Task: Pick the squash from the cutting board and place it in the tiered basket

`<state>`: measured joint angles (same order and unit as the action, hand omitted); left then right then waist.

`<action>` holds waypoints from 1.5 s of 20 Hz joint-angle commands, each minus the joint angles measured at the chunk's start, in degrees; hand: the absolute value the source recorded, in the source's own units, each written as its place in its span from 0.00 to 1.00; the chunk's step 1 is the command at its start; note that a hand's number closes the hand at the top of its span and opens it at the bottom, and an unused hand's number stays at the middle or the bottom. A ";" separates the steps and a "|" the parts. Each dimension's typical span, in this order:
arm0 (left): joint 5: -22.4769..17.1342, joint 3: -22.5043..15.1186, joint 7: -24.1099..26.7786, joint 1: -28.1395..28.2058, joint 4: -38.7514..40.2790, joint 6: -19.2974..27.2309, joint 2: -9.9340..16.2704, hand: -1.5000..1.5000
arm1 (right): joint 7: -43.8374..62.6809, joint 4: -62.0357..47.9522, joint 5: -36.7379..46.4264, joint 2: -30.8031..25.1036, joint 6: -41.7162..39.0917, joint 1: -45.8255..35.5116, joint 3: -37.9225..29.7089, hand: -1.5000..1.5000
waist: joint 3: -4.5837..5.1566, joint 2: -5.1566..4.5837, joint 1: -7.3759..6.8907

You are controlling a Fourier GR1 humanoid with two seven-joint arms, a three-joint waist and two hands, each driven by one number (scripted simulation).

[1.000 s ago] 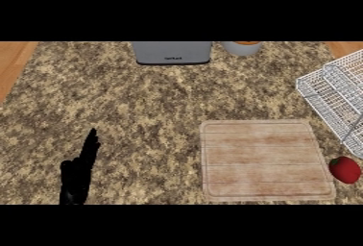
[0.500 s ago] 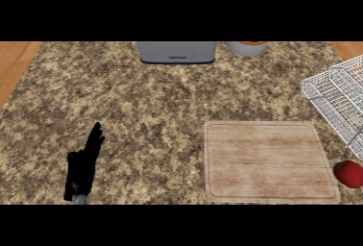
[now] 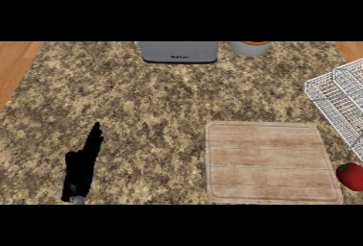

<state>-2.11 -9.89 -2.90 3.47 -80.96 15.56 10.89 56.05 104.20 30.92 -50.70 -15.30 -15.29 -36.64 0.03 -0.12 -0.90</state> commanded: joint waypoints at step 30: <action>1.64 3.10 2.45 -1.26 4.00 -1.49 -3.15 0.50 | -33.37 -55.28 -5.07 12.52 31.81 -22.43 -0.15 0.00 | -0.10 -0.17 0.33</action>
<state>0.07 -8.13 -1.14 4.13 -79.85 14.28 8.13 28.51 51.41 30.29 -40.00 13.48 -36.26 -33.57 0.07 -0.04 -0.70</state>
